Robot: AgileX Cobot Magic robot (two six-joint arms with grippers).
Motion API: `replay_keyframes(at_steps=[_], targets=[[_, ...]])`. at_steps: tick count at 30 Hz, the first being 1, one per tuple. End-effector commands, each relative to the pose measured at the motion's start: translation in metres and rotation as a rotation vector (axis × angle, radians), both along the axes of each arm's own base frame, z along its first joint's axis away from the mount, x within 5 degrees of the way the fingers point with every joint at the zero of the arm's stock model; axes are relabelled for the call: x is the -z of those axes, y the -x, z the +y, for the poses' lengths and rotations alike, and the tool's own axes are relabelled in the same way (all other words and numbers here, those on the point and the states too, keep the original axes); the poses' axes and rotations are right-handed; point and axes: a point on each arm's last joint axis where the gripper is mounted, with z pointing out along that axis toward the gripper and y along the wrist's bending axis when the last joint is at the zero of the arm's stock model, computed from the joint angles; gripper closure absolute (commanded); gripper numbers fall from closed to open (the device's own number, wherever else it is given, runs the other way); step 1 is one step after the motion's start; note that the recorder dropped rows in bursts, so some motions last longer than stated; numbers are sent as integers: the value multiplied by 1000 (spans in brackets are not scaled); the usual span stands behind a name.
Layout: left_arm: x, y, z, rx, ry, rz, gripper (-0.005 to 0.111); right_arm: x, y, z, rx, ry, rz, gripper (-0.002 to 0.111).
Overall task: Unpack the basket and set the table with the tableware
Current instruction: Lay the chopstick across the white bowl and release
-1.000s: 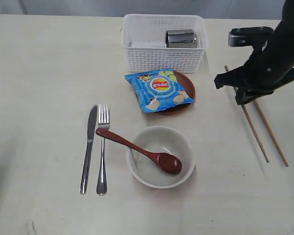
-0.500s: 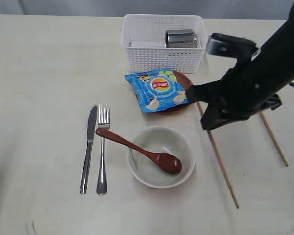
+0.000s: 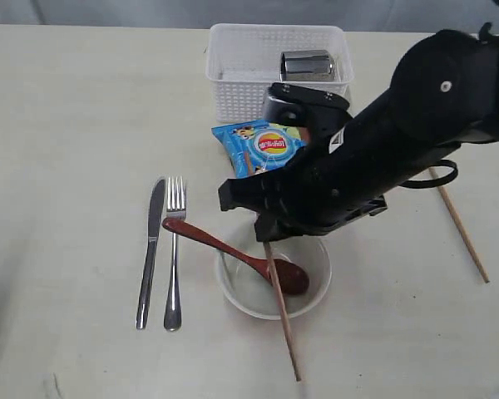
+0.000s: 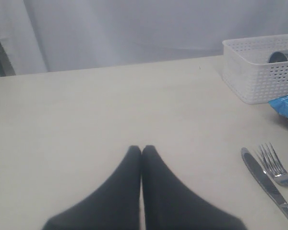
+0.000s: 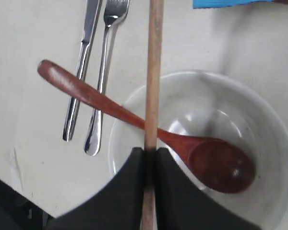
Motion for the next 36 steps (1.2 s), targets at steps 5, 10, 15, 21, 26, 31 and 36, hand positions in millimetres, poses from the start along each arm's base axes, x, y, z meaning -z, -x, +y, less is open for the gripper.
replay_keyframes(at_steps=[5,10,15,21,26,31,36], targets=[[1,0,0,0,-6,-2,107,30,-8,9,60,11,70,109],[1,0,0,0,-6,-2,107,31,-12,11,78,-5,33,109],[1,0,0,0,-6,-2,107,31,-14,11,82,-8,10,109],[1,0,0,0,-6,-2,107,32,-16,12,88,-10,0,109],[1,0,0,0,-6,-2,107,40,-17,13,95,5,23,109],[1,0,0,0,-6,-2,107,40,-17,13,98,4,21,109],[1,0,0,0,-6,-2,107,40,-18,13,101,2,15,109]])
